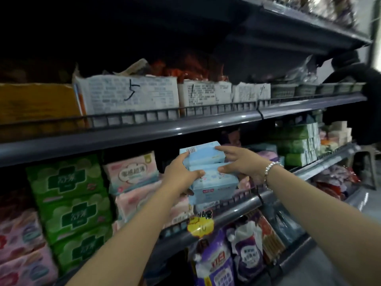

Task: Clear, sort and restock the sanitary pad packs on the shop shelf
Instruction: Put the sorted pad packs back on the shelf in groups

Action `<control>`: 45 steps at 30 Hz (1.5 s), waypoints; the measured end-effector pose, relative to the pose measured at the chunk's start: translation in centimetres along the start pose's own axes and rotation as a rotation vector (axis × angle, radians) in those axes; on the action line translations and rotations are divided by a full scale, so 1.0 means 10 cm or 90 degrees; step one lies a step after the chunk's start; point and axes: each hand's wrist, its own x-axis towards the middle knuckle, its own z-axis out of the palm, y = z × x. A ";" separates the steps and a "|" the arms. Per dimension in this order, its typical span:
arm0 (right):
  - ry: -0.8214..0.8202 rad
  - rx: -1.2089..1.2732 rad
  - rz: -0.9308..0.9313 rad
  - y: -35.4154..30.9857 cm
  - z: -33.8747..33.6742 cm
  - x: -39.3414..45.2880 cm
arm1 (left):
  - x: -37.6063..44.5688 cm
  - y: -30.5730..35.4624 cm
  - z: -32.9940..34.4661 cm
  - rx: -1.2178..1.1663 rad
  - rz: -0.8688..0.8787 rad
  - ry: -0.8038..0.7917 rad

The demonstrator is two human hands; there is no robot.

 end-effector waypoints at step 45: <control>0.335 0.464 -0.035 0.93 0.67 0.39 | 0.38 -0.82 0.58 -0.485 -0.086 0.061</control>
